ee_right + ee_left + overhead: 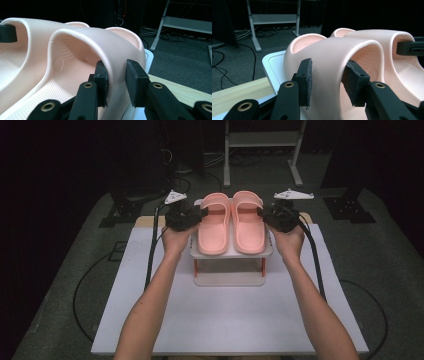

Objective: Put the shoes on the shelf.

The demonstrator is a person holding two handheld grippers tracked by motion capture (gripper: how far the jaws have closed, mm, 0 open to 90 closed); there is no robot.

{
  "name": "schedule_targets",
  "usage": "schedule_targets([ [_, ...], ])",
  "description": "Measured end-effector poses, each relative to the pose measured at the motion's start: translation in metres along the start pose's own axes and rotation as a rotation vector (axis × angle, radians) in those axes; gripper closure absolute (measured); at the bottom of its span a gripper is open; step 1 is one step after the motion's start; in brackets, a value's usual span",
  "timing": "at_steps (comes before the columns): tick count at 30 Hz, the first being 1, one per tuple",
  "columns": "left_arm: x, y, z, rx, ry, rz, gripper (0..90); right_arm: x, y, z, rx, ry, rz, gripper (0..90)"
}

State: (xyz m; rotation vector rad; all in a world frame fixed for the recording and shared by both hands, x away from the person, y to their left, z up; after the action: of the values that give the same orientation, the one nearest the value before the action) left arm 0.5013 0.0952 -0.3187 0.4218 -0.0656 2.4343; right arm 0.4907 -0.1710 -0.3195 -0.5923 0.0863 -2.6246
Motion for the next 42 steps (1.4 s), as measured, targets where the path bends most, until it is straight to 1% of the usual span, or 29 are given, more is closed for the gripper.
schedule_targets([
  [9, -0.004, -0.0016, 0.0005, -0.008, 0.007, 0.004, 59.3, -0.0028, 0.0037, 0.0006, -0.014, 0.002, 0.003, 71.1],
  [11, -0.0047, -0.0019, 0.0005, -0.007, 0.009, 0.003, 59.3, -0.0031, 0.0041, 0.0007, -0.016, 0.003, 0.004, 71.1],
  [12, -0.0055, -0.0018, 0.0007, 0.0, 0.014, 0.004, 59.2, -0.0033, 0.0044, 0.0008, -0.016, 0.003, 0.004, 71.1],
  [16, -0.0075, -0.0019, 0.0009, -0.003, 0.018, 0.006, 58.4, -0.0031, 0.0048, 0.0007, -0.02, -0.001, 0.008, 70.9],
  [25, -0.0076, 0.0006, 0.0015, -0.005, 0.022, -0.007, 57.2, -0.0032, 0.0044, 0.0007, -0.025, 0.001, 0.011, 70.5],
  [26, -0.0072, 0.0013, 0.0017, -0.013, 0.022, -0.01, 57.1, -0.0032, 0.0043, 0.0007, -0.024, 0.001, 0.01, 70.3],
  [28, -0.007, 0.0031, 0.0022, -0.014, 0.028, -0.018, 56.7, -0.0032, 0.0041, 0.0009, -0.026, 0.002, 0.013, 69.9],
  [30, -0.0066, 0.0045, 0.0019, -0.021, 0.024, -0.017, 55.8, -0.0032, 0.0039, 0.0007, -0.025, 0.004, 0.013, 69.5],
  [33, -0.0062, 0.0038, 0.0006, -0.026, 0.011, -0.016, 54.9, -0.0029, 0.0044, 0.0006, -0.026, 0.003, 0.021, 68.4],
  [35, -0.006, 0.0027, 0.0, -0.013, 0.014, -0.019, 54.9, -0.0027, 0.0058, 0.0003, -0.036, 0.001, 0.035, 66.8],
  [37, -0.0059, 0.0025, 0.0001, -0.015, 0.014, -0.018, 55.0, -0.0024, 0.0073, 0.0005, -0.05, -0.001, 0.053, 65.6],
  [41, -0.0051, 0.0026, 0.0003, -0.02, 0.011, -0.02, 54.4, -0.0012, 0.0071, 0.0006, -0.051, -0.003, 0.066, 63.9],
  [42, -0.0049, 0.0024, 0.0006, -0.015, 0.017, -0.023, 54.2, -0.0007, 0.0071, 0.0006, -0.054, -0.004, 0.07, 63.8],
])
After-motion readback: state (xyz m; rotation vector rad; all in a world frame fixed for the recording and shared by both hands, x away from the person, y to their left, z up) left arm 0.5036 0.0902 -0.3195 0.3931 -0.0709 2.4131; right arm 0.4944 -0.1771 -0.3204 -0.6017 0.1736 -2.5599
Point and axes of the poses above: each handheld gripper's, and its own axes: x roughly backward along the jaws, z roughly out of its top, y roughly to its right, the point moved 5 cm from there along -x, roughly forward along the jaws, and after that the axes turned 6 degrees about -x, right-handed, at the moved point
